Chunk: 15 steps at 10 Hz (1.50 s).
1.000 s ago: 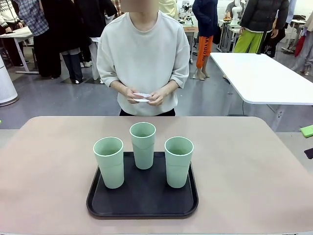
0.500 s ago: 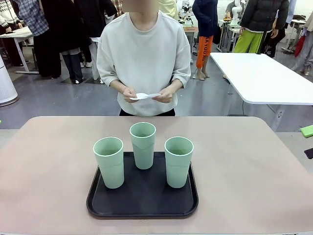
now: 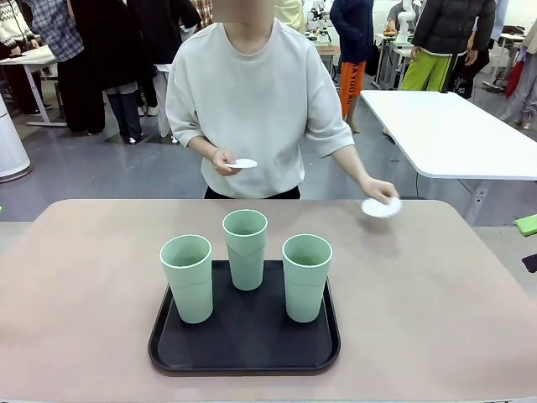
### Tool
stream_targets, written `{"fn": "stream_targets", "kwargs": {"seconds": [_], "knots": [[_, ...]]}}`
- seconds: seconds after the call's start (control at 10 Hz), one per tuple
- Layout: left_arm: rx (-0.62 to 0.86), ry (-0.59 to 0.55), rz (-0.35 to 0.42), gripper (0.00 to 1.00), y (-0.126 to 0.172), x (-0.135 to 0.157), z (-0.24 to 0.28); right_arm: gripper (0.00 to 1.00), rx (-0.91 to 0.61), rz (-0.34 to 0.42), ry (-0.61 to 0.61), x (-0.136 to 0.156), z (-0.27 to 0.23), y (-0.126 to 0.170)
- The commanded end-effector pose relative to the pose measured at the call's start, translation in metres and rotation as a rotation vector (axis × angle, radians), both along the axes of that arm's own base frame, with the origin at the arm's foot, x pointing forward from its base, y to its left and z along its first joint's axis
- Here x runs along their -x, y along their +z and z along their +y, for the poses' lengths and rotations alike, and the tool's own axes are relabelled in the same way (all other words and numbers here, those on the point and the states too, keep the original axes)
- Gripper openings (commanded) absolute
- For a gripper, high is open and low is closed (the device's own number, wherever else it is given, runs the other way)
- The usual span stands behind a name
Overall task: Place coasters on the table and set cups on them.
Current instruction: Pick up one Reusable plastic cup and place it on a coaster set by the human.
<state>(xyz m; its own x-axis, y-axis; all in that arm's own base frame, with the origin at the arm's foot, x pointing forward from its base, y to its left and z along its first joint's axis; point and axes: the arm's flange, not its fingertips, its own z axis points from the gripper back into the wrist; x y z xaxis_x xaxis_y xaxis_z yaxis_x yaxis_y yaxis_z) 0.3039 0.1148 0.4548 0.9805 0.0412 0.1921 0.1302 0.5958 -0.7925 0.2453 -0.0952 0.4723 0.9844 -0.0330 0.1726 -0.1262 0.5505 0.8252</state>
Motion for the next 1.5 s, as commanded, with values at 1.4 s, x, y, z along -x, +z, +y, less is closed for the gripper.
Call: {"fn": "stream_targets", "kwargs": {"seconds": [1.4], "knots": [[0.010,-0.001,-0.004,1.00,0.0003,0.0003,0.0008,1.00,0.002,-0.005,-0.008,-0.0005,-0.0011,0.0010]]}}
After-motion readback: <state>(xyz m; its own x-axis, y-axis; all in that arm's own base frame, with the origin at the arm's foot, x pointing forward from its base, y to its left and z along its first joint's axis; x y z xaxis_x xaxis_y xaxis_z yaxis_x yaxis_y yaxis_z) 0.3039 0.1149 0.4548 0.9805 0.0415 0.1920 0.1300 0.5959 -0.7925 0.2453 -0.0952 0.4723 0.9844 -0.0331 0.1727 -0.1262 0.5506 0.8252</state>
